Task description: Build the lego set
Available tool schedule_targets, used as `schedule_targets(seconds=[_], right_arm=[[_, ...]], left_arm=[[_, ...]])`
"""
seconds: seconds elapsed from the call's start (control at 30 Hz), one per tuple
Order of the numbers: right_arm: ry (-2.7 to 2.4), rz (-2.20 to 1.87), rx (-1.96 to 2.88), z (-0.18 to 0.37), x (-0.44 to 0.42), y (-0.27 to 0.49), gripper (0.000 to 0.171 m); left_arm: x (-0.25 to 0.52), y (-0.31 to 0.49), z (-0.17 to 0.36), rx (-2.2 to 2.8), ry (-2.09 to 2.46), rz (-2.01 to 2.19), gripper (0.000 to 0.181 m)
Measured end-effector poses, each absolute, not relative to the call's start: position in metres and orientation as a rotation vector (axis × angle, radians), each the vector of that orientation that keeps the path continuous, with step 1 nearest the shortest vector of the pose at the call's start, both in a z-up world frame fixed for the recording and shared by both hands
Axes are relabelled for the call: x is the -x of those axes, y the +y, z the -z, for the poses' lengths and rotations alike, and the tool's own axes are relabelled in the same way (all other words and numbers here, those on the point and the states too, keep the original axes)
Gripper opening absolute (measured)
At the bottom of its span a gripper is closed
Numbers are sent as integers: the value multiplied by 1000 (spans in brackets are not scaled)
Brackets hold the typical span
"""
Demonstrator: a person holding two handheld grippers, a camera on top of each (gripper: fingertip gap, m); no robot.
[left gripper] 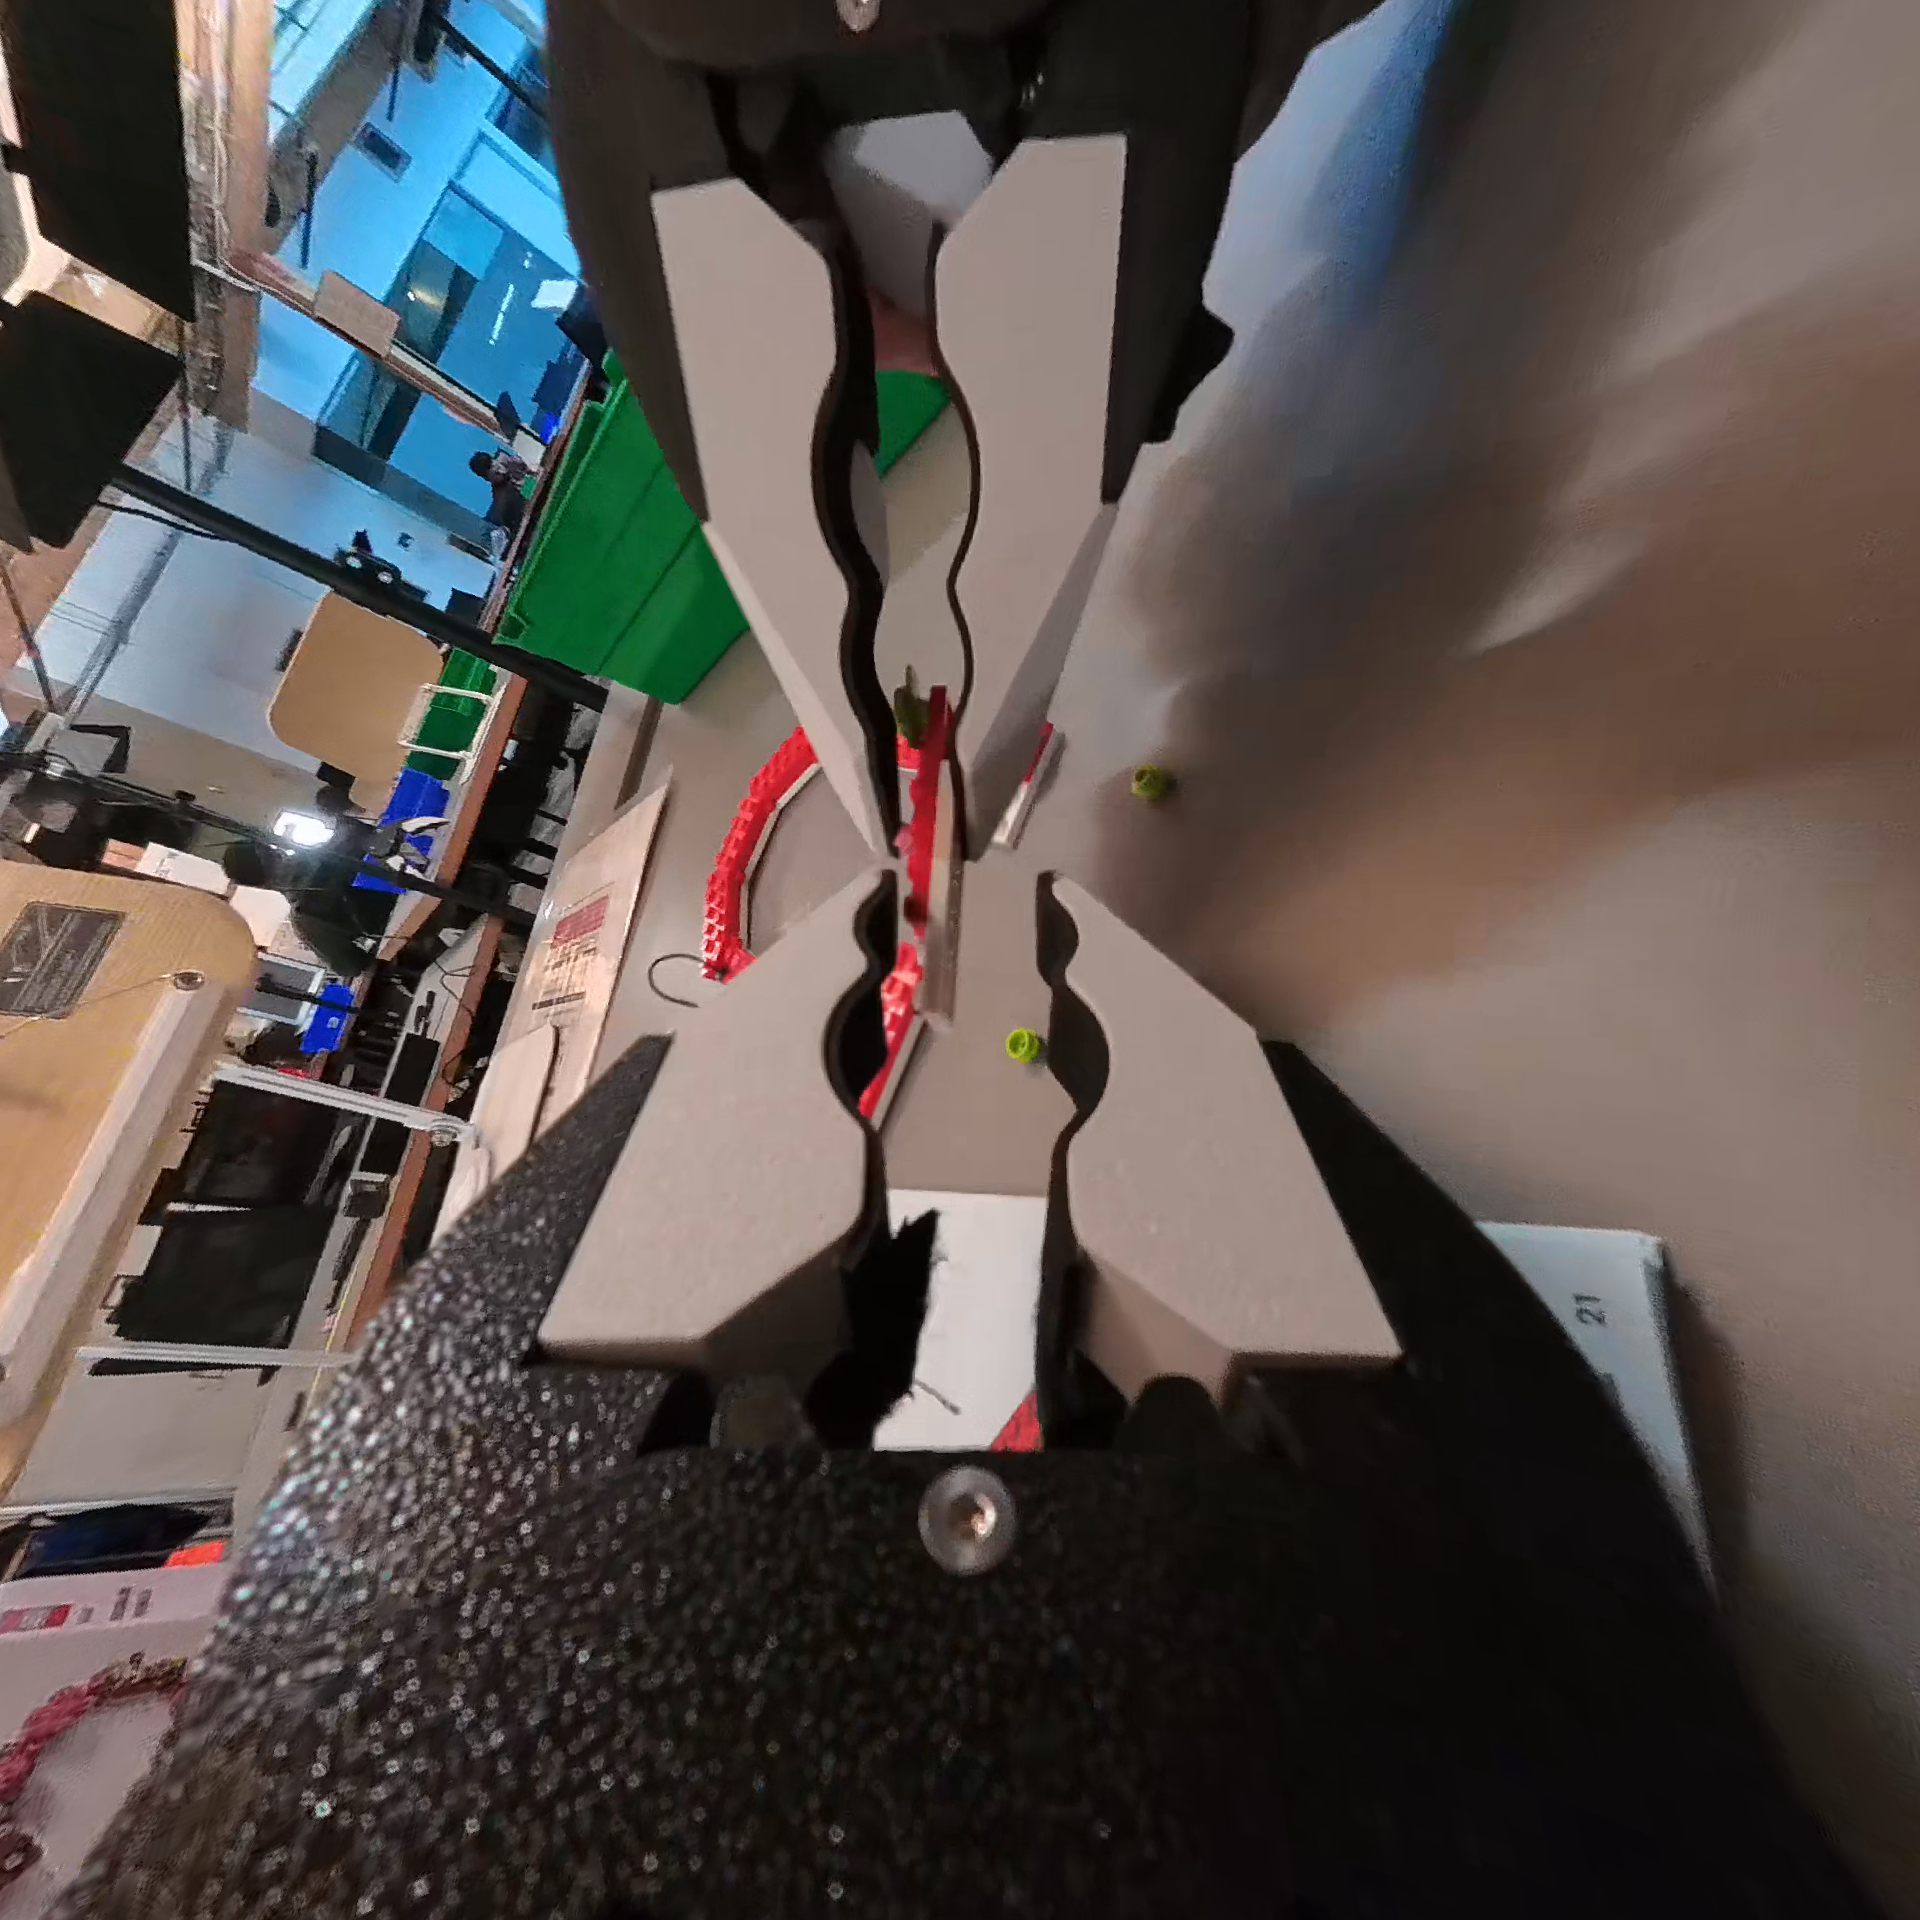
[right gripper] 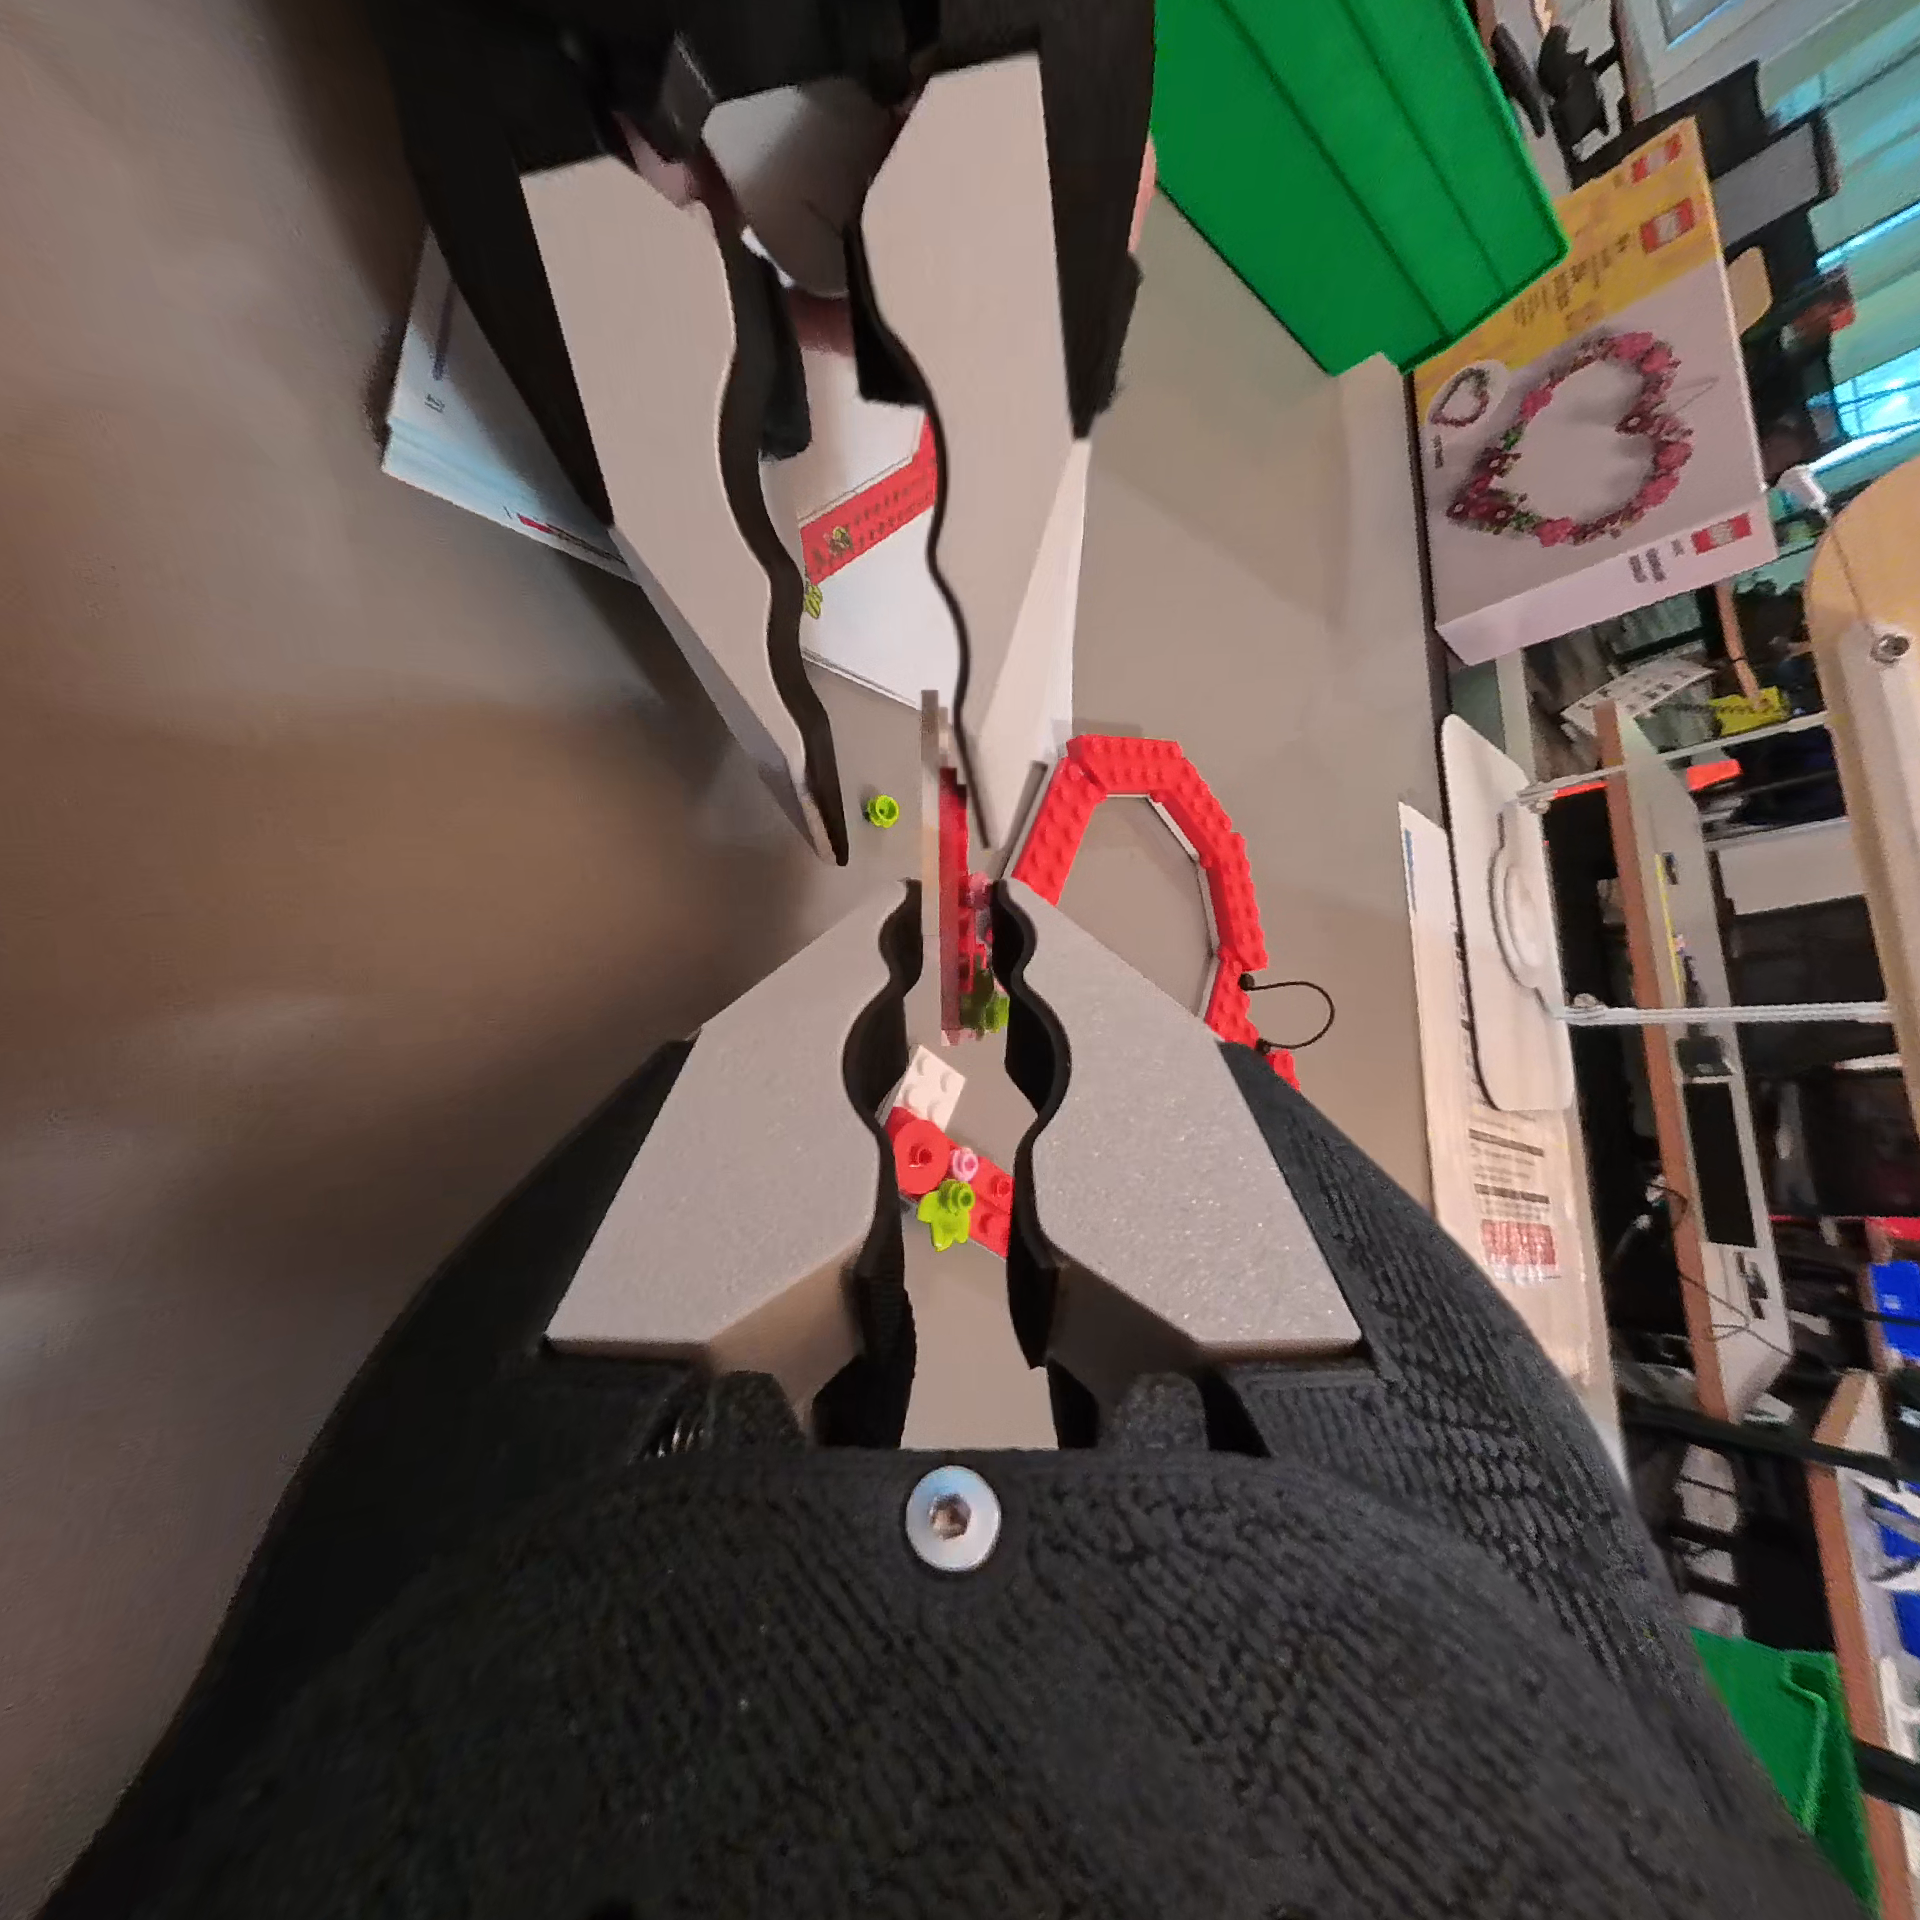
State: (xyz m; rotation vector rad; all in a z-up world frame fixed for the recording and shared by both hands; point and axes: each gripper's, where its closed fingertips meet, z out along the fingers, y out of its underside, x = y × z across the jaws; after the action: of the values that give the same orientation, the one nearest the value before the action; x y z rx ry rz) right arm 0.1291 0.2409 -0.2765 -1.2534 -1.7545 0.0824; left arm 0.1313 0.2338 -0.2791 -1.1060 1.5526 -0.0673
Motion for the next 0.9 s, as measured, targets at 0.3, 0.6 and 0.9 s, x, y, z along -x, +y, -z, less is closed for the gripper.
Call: schedule_targets(seconds=[0.3,0.6,0.9], right_arm=[[-1763,-83,1243,275,-128,239,11],[-1811,-66,1298,285,-131,238,13],[-1833,-30,1278,285,-132,237,13]], left_arm=[[-130,237,275,1079,1530,29,11],[-132,236,280,1002,1602,-132,7],[-133,235,278,992,1600,-137,6]])
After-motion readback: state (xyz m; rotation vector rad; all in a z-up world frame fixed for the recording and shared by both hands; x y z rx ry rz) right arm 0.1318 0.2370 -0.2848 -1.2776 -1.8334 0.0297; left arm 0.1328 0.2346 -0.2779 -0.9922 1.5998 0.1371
